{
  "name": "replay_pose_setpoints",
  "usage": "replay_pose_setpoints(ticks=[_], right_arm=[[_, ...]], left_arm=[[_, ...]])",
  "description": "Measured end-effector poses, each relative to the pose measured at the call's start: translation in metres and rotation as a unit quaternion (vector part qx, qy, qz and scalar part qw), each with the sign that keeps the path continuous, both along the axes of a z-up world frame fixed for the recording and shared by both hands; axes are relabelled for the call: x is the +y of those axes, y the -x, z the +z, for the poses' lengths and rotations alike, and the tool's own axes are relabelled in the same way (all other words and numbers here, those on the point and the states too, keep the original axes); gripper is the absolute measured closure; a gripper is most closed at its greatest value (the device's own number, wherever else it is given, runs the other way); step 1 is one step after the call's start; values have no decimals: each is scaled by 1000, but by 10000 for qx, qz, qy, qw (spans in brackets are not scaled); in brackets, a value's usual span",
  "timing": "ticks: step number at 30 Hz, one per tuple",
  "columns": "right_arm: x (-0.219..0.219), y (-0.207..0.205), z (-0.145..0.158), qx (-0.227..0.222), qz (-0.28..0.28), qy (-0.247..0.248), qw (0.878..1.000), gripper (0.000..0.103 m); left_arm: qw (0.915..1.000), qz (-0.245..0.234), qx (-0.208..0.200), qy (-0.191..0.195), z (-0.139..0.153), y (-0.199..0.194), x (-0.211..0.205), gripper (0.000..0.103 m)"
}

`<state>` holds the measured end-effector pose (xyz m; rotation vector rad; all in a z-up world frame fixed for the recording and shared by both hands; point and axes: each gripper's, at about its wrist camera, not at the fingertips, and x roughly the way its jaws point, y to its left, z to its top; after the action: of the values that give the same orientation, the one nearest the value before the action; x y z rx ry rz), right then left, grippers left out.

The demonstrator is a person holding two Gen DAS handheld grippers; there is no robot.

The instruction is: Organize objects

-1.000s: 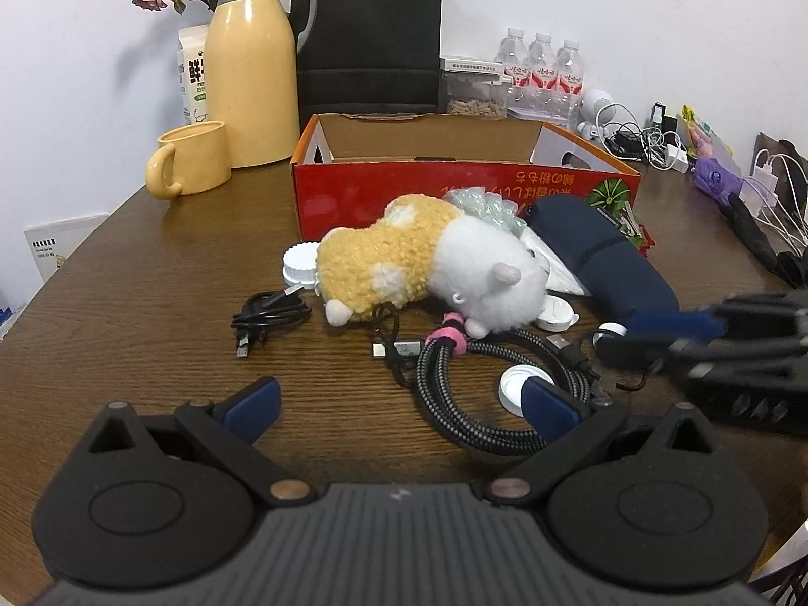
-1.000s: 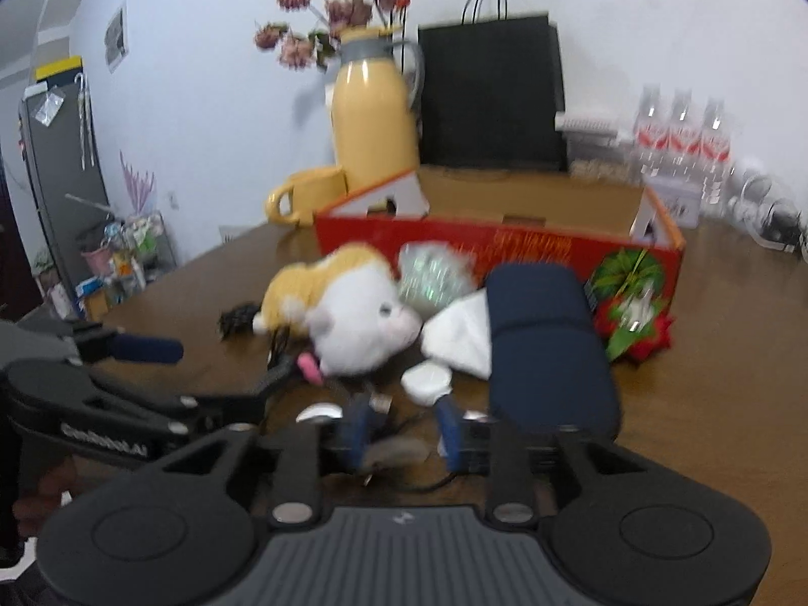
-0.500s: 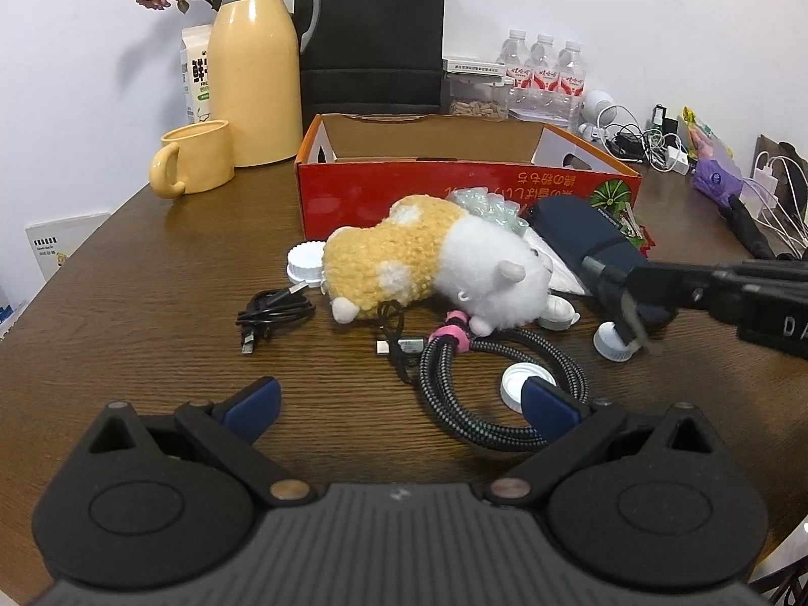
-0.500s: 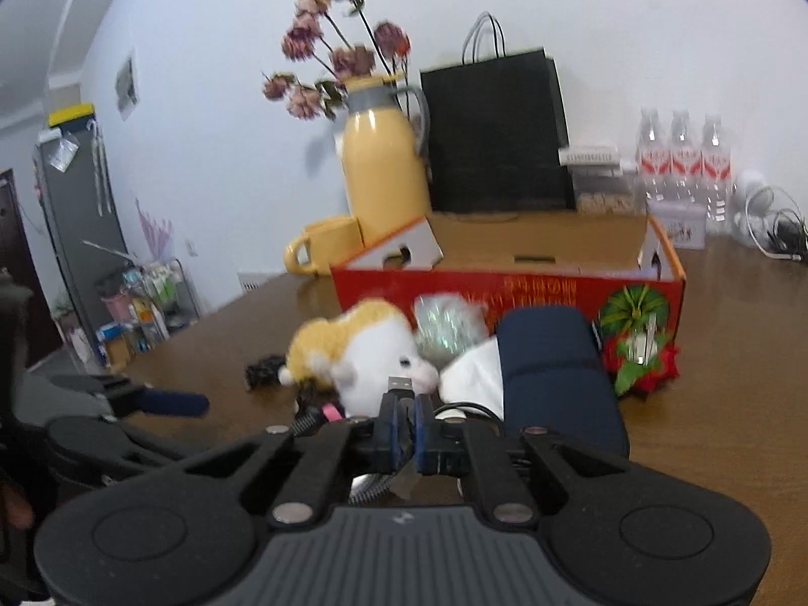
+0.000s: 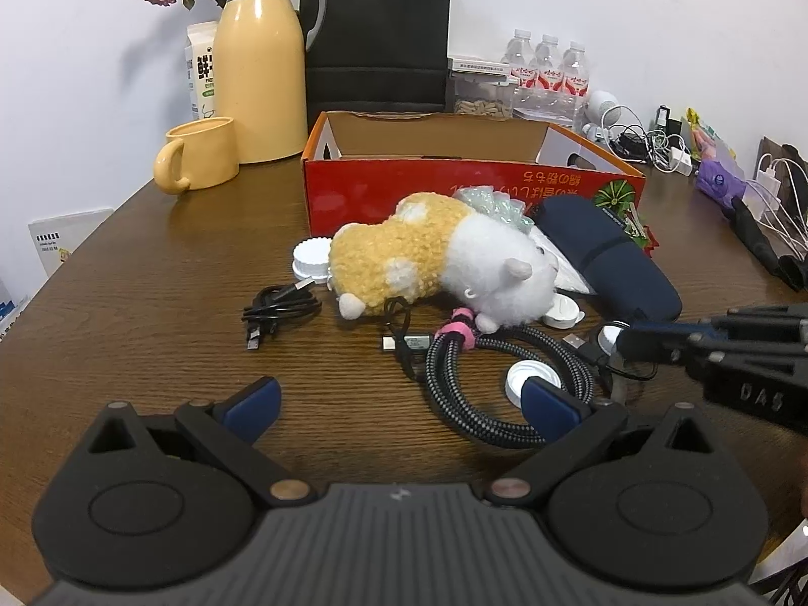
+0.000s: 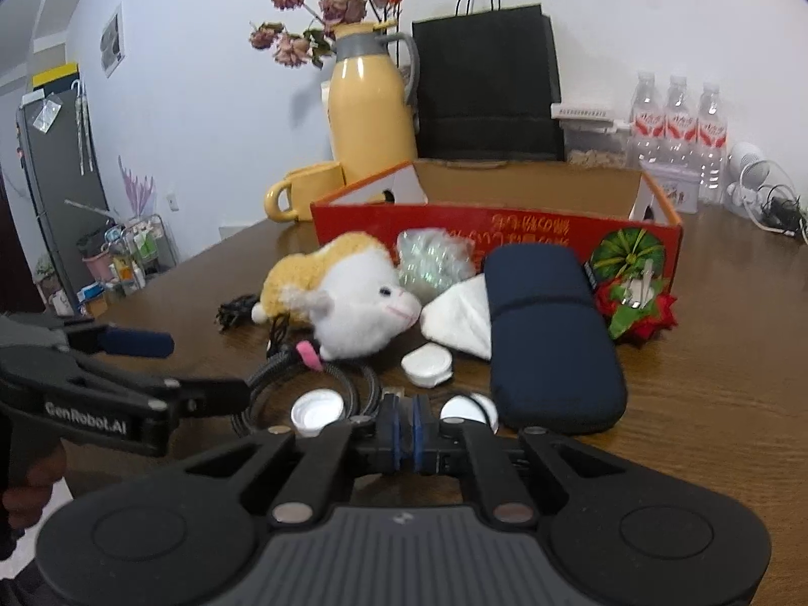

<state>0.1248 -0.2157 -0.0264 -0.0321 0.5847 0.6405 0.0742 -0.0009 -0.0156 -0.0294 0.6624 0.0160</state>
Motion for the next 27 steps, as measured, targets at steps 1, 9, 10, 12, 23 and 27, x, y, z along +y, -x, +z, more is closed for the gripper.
replay_pose_setpoints(ticks=[1,9,10,12,23,27], right_arm=[[-2,-2,1,30,-24,-52,10000,90],[7,-10,-8,252,-117,104,9996,83],[8,-10,-9,263,-97,133,9995,94],[7,-8,-9,246,-65,106,9996,97],[-11,2,27,-243,-48,-630,9977,99],[-8,3,37,-497,7,-609,9969,99]], left_arm=[[10000,-9,1,0,0,0,0,0],[10000,-49,12,-13,0,1,-3,0],[10000,-48,8,-15,0,1,-2,0],[10000,-14,9,-8,0,1,-1,0],[10000,-72,16,-9,-2,1,-4,0],[9999,-138,1,-20,-1,2,-8,0]])
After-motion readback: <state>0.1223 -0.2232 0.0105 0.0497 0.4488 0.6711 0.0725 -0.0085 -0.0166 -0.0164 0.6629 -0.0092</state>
